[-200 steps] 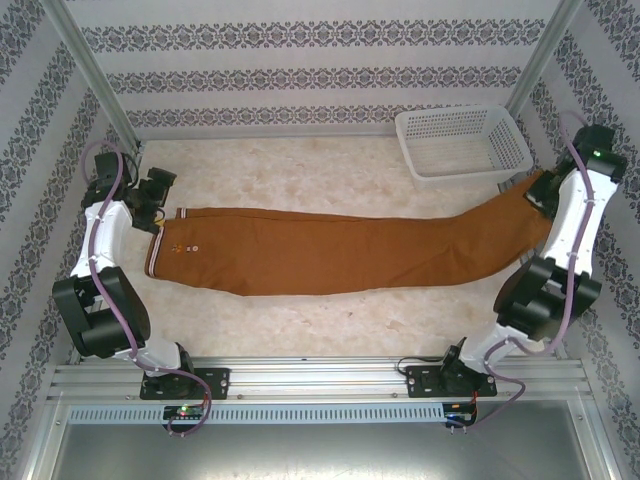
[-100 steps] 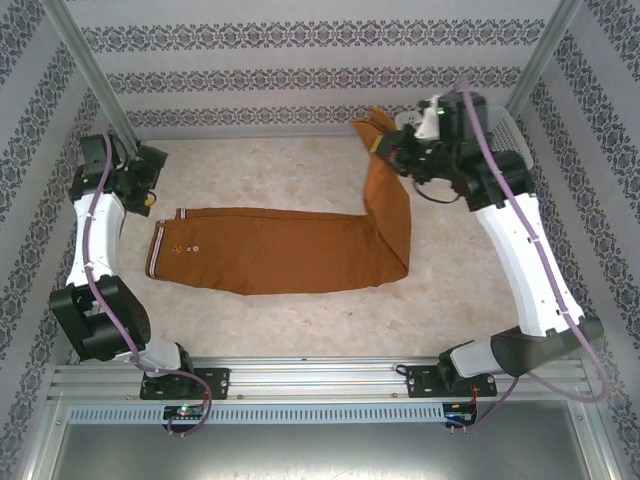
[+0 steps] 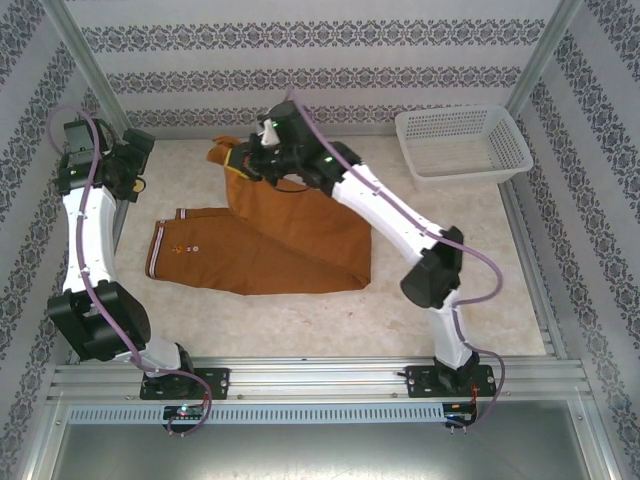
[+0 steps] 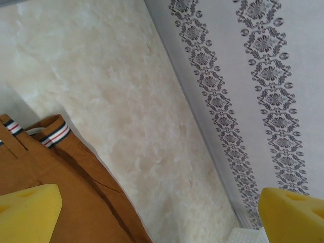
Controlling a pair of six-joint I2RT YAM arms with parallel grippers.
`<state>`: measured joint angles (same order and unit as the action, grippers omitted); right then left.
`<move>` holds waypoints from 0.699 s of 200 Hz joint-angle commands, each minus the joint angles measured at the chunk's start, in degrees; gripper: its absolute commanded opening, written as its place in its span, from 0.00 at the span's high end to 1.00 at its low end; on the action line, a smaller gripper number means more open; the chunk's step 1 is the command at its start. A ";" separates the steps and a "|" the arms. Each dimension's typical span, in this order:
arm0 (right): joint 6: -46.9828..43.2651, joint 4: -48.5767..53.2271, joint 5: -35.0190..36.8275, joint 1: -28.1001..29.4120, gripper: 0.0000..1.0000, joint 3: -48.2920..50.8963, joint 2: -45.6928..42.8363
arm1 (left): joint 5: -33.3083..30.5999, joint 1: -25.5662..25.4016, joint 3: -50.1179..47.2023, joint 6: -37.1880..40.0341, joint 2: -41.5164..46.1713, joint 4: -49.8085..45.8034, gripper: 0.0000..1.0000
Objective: Roll up the long pants
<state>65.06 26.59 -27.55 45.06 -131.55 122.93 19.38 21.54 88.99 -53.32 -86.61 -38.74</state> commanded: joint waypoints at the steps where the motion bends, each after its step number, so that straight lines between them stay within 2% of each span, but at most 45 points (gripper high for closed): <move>1: 6.49 -7.27 -4.69 2.22 1.00 -7.98 6.26 | -1.01 1.45 1.75 0.22 2.05 -2.64 0.00; 26: 10.21 -10.71 -5.85 4.47 1.00 -11.53 12.83 | -0.26 2.35 1.81 0.74 2.19 -3.58 0.00; 89: 14.86 -15.62 -5.30 7.74 1.00 -8.69 19.71 | 0.44 3.07 0.27 1.82 3.10 -4.07 0.00; 95: 15.88 -16.59 -5.32 7.91 0.83 -8.68 20.54 | 0.47 3.06 -0.04 1.90 3.14 -3.90 0.00; 97: 16.17 -16.97 -5.32 7.98 0.73 -8.72 20.82 | 0.44 3.11 -0.18 1.90 3.14 -3.89 0.00; 98: 16.47 -17.20 -5.32 8.02 0.64 -8.83 21.13 | 0.46 3.09 -0.20 1.90 3.17 -3.89 0.00; 100: 16.62 -17.37 -5.32 8.02 0.62 -8.87 21.30 | 0.42 3.07 -0.28 1.90 3.19 -3.89 0.00; 106: 17.36 -17.94 -5.40 8.18 0.30 -9.50 22.27 | 0.48 3.13 -0.53 1.90 3.38 -3.78 0.00; 112: 17.99 -17.82 -5.61 8.25 0.06 -10.63 23.53 | 0.71 3.15 -0.70 1.90 3.45 -3.68 0.00; 117: 18.12 -17.43 -6.04 8.20 0.02 -12.03 24.68 | 0.95 3.16 -0.75 1.97 3.46 -3.65 0.00; 140: 17.57 -14.49 -8.32 7.53 0.02 -16.82 28.05 | 2.34 3.16 -0.51 2.54 3.47 -4.02 0.00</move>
<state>81.21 13.02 -32.93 52.77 -144.07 147.98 19.73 24.12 88.77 -52.64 -84.88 -40.99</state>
